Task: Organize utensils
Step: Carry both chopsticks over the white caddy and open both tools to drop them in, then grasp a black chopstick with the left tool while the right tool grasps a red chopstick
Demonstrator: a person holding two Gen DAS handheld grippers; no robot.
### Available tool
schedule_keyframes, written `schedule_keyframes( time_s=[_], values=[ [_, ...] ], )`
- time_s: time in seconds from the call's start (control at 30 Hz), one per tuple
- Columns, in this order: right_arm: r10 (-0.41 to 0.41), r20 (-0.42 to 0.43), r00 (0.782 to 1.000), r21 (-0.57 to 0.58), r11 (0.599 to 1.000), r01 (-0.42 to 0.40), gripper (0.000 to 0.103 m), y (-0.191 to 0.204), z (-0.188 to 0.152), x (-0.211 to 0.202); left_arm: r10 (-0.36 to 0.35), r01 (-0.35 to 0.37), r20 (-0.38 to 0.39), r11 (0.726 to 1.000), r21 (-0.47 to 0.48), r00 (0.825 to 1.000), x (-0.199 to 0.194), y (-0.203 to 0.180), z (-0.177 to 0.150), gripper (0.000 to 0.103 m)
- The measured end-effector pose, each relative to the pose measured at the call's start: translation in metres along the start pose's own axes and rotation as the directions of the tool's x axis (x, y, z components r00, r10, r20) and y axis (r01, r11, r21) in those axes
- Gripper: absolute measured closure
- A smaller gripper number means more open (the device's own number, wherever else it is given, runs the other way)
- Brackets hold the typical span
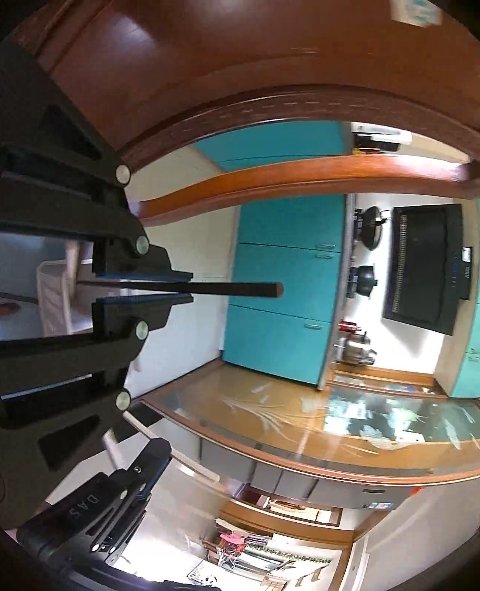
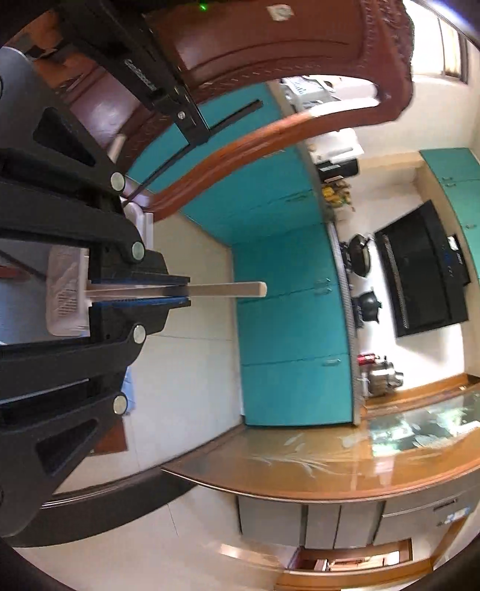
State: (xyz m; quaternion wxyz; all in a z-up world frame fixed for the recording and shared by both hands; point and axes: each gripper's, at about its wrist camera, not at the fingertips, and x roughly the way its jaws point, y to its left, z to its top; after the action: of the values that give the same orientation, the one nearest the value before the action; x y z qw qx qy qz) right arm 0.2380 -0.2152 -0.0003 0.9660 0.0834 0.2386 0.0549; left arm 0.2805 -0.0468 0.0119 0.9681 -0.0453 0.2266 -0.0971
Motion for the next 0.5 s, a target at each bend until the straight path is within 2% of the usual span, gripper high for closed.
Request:
schedule_keyframes(
  time_s=[0.07,0.23,0.33,0.37,0.4,0.47,0.5],
  values=[
    [-0.022,0.011,1.0,-0.031,0.999,0.022,0.094,0.002,-0.006,-0.006,0.001,-0.001,-0.012,1.0,-0.002,1.0,0.003,0.001,-0.005,0.096],
    [-0.008,0.06,0.998,-0.055,0.998,0.012,0.086,0.004,-0.015,-0.037,-0.004,0.004,0.005,1.0,0.009,1.0,-0.017,0.002,-0.015,0.094],
    [0.117,0.105,0.988,-0.09,0.99,-0.108,0.086,0.008,-0.037,-0.077,-0.024,0.024,0.032,1.0,-0.004,0.999,-0.041,0.004,-0.026,0.09],
    [0.135,0.093,0.986,-0.101,0.987,-0.126,0.086,0.009,-0.046,-0.082,-0.036,0.036,0.03,0.999,-0.012,0.999,-0.051,0.007,-0.034,0.086],
    [0.148,0.057,0.987,-0.11,0.984,-0.141,0.086,0.011,-0.057,-0.084,-0.048,0.048,0.017,0.999,-0.017,0.999,-0.058,0.009,-0.044,0.084],
    [0.17,-0.097,0.981,-0.115,0.977,-0.181,0.086,0.013,-0.091,-0.068,-0.048,0.047,-0.033,0.999,-0.021,0.998,-0.064,0.012,-0.07,0.084],
    [0.161,-0.189,0.969,-0.111,0.977,-0.184,0.086,0.014,-0.111,-0.054,-0.044,0.042,-0.069,0.999,-0.026,0.997,-0.065,0.015,-0.085,0.084]
  ],
)
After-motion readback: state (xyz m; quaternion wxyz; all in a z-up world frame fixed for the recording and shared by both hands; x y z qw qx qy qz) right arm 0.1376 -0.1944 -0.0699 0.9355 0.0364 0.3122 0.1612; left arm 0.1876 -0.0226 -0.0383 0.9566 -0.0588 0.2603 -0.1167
